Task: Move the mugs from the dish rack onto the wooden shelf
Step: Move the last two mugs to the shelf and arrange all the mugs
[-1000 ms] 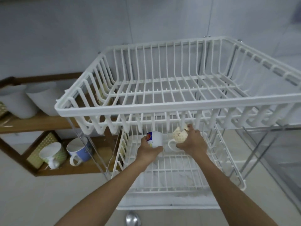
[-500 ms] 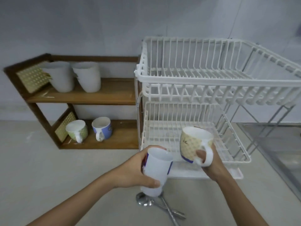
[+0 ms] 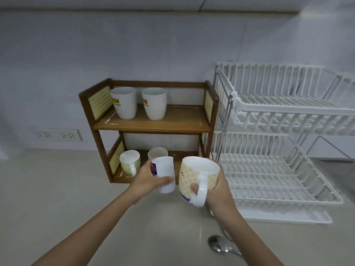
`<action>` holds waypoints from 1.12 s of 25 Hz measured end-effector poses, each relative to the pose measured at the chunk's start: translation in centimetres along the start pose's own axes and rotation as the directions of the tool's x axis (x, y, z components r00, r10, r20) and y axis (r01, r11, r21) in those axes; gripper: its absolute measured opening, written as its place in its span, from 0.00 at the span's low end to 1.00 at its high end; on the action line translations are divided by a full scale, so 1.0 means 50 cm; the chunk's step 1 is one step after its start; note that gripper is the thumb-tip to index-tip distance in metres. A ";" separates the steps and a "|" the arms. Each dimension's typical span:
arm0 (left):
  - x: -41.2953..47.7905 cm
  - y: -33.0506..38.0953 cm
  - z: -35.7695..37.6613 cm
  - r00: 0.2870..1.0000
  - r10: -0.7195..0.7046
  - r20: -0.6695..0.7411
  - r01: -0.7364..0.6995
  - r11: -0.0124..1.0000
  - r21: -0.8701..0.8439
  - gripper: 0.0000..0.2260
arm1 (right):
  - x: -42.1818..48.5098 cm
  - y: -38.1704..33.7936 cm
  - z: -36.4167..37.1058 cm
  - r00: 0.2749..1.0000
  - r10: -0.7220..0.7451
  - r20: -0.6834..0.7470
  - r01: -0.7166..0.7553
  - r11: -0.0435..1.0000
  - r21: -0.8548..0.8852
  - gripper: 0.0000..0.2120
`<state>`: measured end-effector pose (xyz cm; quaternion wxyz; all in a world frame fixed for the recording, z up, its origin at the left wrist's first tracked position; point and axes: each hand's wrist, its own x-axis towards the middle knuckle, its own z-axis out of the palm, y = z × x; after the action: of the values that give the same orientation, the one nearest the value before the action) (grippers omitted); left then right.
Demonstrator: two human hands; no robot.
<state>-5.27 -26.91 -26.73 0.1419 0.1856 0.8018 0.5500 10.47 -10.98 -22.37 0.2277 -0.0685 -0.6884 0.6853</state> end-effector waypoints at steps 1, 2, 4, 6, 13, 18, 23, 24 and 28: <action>0.015 -0.004 -0.011 1.000 -0.001 -0.015 0.001 1.000 0.021 0.32 | 0.032 -0.013 0.032 0.999 -0.043 -0.020 0.043 0.999 -0.018 0.28; 0.028 -0.005 -0.019 1.000 -0.003 -0.027 0.004 0.999 0.038 0.34 | 0.069 -0.027 0.059 0.997 -0.067 -0.049 0.066 0.997 -0.037 0.30; 0.056 -0.005 -0.031 0.998 -0.015 -0.063 0.018 0.999 0.041 0.35 | 0.159 -0.052 0.099 0.988 -0.103 -0.117 0.093 0.992 -0.083 0.36; 0.080 -0.003 -0.029 0.994 -0.042 -0.103 0.041 0.999 -0.011 0.35 | 0.255 -0.073 0.114 0.972 -0.142 -0.187 0.113 0.981 -0.160 0.40; 0.140 -0.016 -0.011 0.989 -0.119 -0.088 0.107 0.986 -0.128 0.37 | 0.458 -0.058 0.099 0.944 -0.122 -0.305 -0.006 0.921 -0.389 0.44; 0.163 -0.030 -0.005 0.997 -0.072 -0.026 0.071 0.997 -0.029 0.39 | 0.507 -0.029 0.088 0.957 -0.072 -0.282 -0.063 0.895 -0.441 0.41; 0.178 -0.023 0.010 0.999 -0.041 0.000 0.041 0.999 0.002 0.34 | 0.482 -0.048 0.096 0.958 -0.041 -0.285 -0.105 0.871 -0.481 0.39; 0.182 -0.020 0.013 0.999 -0.032 -0.012 0.032 0.999 -0.003 0.34 | 0.451 -0.044 0.097 0.938 -0.123 -0.325 -0.059 0.865 -0.498 0.36; 0.213 -0.012 0.044 0.999 -0.021 -0.044 0.020 1.000 -0.021 0.34 | 0.215 0.107 0.098 0.803 -0.522 -0.288 0.183 0.677 -0.713 0.22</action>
<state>-13.89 -20.47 -28.32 0.1314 0.1637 0.8009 0.5607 -2.22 -10.80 -25.00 0.4806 -0.1685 -0.8056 0.3028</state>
